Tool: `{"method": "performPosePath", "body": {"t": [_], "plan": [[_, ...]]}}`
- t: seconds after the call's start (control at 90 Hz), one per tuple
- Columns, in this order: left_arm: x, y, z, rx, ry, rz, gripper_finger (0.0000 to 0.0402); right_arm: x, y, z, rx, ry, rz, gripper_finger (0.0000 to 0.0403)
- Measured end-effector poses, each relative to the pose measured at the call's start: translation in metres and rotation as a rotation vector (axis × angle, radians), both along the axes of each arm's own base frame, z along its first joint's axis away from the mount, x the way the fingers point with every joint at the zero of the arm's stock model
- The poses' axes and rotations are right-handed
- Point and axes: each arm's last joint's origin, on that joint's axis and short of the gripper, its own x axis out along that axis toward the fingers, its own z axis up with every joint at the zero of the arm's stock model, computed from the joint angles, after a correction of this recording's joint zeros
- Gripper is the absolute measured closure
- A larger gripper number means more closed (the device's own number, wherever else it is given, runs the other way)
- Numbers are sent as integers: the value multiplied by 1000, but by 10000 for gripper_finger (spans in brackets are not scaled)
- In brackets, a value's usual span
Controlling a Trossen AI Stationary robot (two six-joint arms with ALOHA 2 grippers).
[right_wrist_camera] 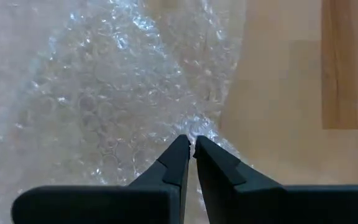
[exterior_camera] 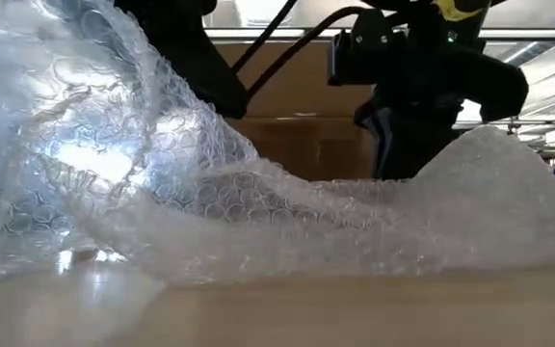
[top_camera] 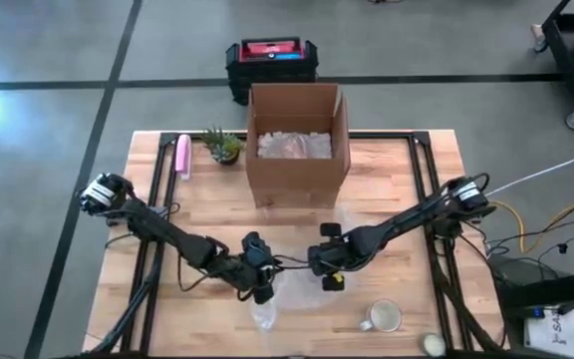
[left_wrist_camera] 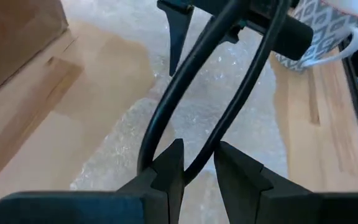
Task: Wrap mug
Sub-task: Prepare the bubble wrap
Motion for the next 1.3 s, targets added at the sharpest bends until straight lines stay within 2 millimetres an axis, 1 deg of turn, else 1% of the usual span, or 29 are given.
{"method": "performPosePath", "body": {"t": [0.178, 0.378, 0.5, 0.7, 0.8, 0.878, 0.956, 1.056, 1.111, 1.233, 1.3], "plan": [[2, 5, -1, -3, 2, 13, 326, 1, 0, 1, -6, -3, 16, 384], [6, 7, -5, -20, 6, 8, 326, 8, 2, 14, -12, -15, 48, 384], [7, 7, -6, -30, -8, 2, 326, 9, -4, 21, -30, 30, 40, 384], [8, 11, -8, -15, -3, -13, 326, 13, -14, 22, -36, 29, 37, 384], [5, 16, -15, -12, 19, 1, 326, 21, -21, 14, -30, 6, 16, 384], [1, 19, -21, -41, 56, -3, 326, 28, -24, 0, -29, 32, 8, 384], [-1, 17, -24, -47, 74, -24, 326, 24, -26, -9, -32, 113, 28, 384], [-4, 8, -14, -23, 4, -61, 326, 21, -23, -11, -33, 131, 30, 384], [-4, 6, -7, 2, -55, -85, 326, 22, -20, -10, -16, 113, 37, 384], [-2, 4, 18, 25, -210, -138, 326, 26, -18, -6, 8, 74, 37, 384], [-3, -1, 33, 31, -295, -175, 326, 26, -21, -10, -10, 85, 19, 384]]}}
